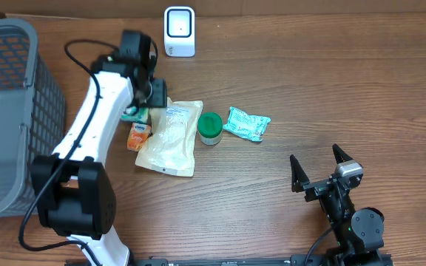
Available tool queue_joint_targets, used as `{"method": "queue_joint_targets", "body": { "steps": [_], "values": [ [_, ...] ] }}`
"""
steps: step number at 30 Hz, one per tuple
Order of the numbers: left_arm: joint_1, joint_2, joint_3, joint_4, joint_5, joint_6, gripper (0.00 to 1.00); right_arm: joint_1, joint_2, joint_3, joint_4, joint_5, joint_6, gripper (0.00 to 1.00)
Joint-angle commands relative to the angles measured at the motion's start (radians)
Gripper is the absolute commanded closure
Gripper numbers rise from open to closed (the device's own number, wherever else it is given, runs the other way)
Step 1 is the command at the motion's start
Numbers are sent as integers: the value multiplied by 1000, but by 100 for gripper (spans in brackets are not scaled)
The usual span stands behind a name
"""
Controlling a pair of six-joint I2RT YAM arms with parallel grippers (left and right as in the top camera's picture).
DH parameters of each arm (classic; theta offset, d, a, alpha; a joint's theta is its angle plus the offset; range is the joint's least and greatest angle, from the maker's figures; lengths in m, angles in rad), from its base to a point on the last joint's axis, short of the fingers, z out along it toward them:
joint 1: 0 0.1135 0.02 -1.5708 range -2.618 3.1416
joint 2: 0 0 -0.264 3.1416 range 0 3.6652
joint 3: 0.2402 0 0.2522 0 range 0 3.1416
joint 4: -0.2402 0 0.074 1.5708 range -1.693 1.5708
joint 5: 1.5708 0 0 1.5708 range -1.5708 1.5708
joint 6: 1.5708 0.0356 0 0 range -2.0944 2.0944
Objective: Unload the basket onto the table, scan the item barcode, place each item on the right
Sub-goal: 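Carry the teal Kleenex pack out and set it above the orange pack, then reach the right gripper to the mint-green pack and grasp it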
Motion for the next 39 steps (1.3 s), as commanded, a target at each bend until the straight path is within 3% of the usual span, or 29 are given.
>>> {"method": "queue_joint_targets", "body": {
  "steps": [1, 6, 11, 22, 29, 39],
  "values": [
    [4, -68, 140, -62, 108, -3, 34, 3, -10, -10, 6, 9, 2, 0],
    [5, -148, 270, -183, 128, 2, 28, 3, -10, -10, 6, 9, 1, 0],
    [27, -240, 292, -218, 127, 2, 0, 3, -10, -10, 6, 9, 1, 0],
    [250, -333, 291, -293, 127, 99, 0, 3, -10, -10, 6, 9, 1, 0],
    [384, -326, 291, -300, 155, 275, 0, 3, -10, -10, 5, 6, 2, 0],
    [478, -183, 289, -315, 225, 371, 0, 4, -10, -10, 6, 0, 2, 0]
  ]
}}
